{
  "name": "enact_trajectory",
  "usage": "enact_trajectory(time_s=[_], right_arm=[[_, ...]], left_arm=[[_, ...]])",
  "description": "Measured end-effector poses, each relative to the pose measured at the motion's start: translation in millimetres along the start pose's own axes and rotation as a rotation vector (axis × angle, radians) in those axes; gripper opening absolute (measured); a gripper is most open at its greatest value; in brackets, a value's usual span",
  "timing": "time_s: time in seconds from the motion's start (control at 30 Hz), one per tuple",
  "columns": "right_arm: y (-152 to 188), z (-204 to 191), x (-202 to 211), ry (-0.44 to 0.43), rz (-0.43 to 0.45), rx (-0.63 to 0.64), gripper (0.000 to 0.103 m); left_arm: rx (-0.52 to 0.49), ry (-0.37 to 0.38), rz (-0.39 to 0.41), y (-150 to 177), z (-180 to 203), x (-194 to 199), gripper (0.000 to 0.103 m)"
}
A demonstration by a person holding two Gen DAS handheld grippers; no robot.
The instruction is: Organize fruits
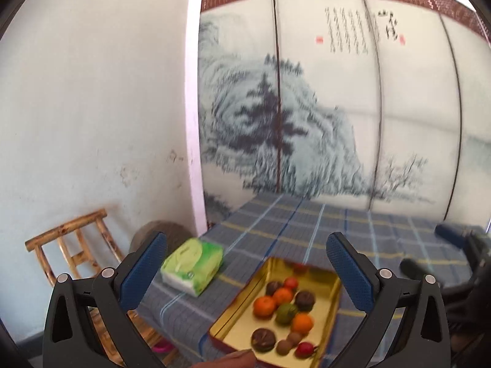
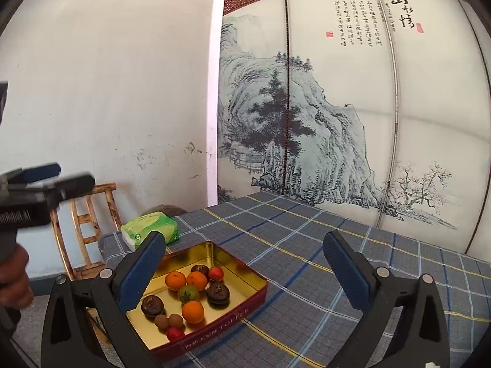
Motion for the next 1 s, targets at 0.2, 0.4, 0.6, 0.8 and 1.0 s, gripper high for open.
enact_trajectory(time_s=[0.2, 0.4, 0.6, 0.8, 1.0], right_arm=[[4, 16, 7, 0.020, -0.013, -0.016, 0.102], [15, 15, 6, 0.002, -0.060, -0.023, 0.102], [29, 15, 1, -0.005, -0.100, -0.004, 0.102], [59, 55, -14, 0.039, -0.218, -0.046, 0.102], [121, 175, -35, 0.226, -0.487, -0.137, 0.102]], left_arm=[[-0.052, 0.010, 0.051, -16, 18, 13, 0.103], [-0.048, 0.034, -0.008, -11, 26, 6, 0.103], [-0.035, 0.051, -0.073, 2, 28, -5, 0.103], [-0.045, 0.065, -0.155, 24, 34, -21, 0.103], [-0.070, 0.050, -0.240, 43, 42, -38, 0.103]])
Point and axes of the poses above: each gripper's, at about its wrist camera, not at the fingertips, and x roughly against the way its jaws point, z to its right, y to its underside, the point moved 5 cm from there along -x, roughly the way its jaws point, and after that the axes turned 7 degrees about -x, right-handed, at the moved point
